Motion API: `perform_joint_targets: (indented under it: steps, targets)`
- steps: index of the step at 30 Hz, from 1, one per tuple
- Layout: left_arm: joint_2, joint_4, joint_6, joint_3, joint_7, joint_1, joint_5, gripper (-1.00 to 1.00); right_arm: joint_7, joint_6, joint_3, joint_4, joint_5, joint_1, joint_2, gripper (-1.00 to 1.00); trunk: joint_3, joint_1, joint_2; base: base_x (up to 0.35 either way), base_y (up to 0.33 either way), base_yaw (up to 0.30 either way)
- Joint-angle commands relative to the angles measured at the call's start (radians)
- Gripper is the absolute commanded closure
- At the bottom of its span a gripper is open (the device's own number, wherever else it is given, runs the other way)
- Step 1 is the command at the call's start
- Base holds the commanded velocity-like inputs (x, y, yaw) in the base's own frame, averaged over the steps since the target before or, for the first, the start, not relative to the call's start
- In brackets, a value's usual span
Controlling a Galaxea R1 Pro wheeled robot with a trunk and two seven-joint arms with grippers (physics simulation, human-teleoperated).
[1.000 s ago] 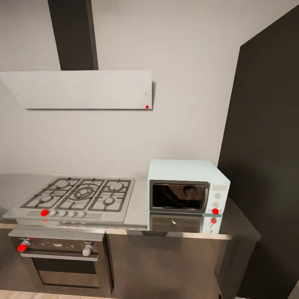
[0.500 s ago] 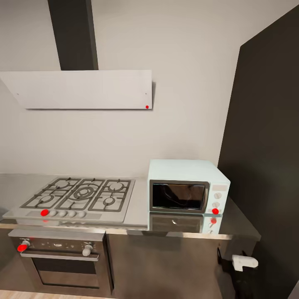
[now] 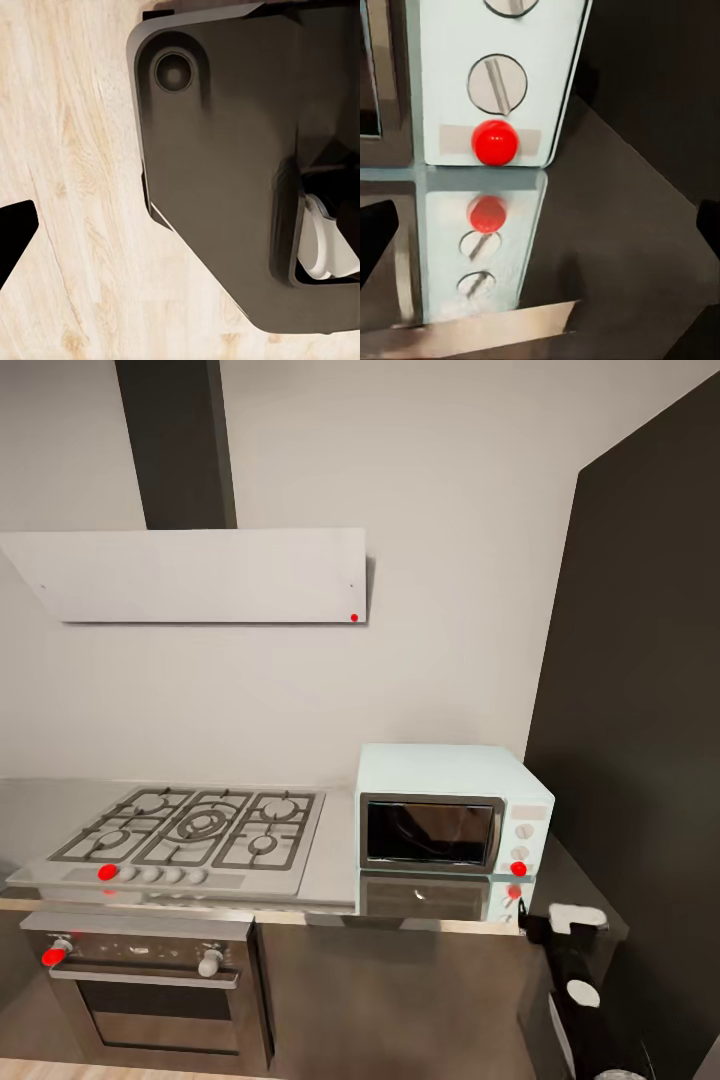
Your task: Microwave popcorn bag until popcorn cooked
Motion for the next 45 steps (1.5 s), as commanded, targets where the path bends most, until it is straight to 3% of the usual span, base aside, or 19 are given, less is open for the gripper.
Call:
perform_joint_targets:
  steps: [1,3,9,15,26,31,37,45]
  targets:
    - [0.0,-0.002,0.005,-0.008,-0.004,0.0,0.001,-1.0,-0.002,0.028,-0.004,0.001,0.009,-0.015,0.001,-1.0,0.0,0.0,-0.001,0.0,0.0,0.0]
    - [-0.001,-0.002,0.004,-0.008,-0.003,0.001,0.001,-1.0,0.009,0.076,-0.003,0.001,0.007,-0.04,0.001,-1.0,0.0,0.0,-0.001,0.0,0.0,0.0]
    - [-0.001,-0.002,0.004,-0.008,-0.003,0.0,0.001,-1.0,0.064,0.128,-0.003,0.001,0.006,-0.067,0.001,-1.0,0.0,0.0,-0.001,0.022,-0.011,0.0]
    - [-0.001,-0.002,0.001,0.024,-0.005,0.001,0.001,-1.0,0.103,0.134,-0.003,0.001,0.006,-0.072,0.001,-1.0,0.0,0.0,-0.001,0.151,-0.125,0.0]
    - [0.002,-0.002,-0.016,0.034,-0.005,0.001,0.001,-1.0,0.134,0.123,-0.003,0.038,0.005,-0.071,-0.006,-1.0,0.0,0.0,-0.001,0.008,-0.007,0.0]
    - [0.002,-0.002,-0.016,0.034,-0.005,0.001,0.001,-1.0,0.144,0.085,-0.004,0.077,0.005,-0.07,-0.019,-1.0,0.0,0.0,-0.001,0.0,0.0,0.0]
    - [0.002,-0.002,-0.016,0.034,-0.005,0.001,0.001,-1.0,0.187,-0.023,-0.004,0.185,0.005,-0.07,-0.075,-1.0,0.0,0.0,-0.001,0.0,0.0,0.0]
    - [0.002,-0.002,-0.017,0.034,-0.005,0.001,0.001,-1.0,0.191,-0.049,-0.006,0.204,0.005,-0.07,-0.09,-1.0,0.0,0.0,-0.001,0.047,0.0,0.0]
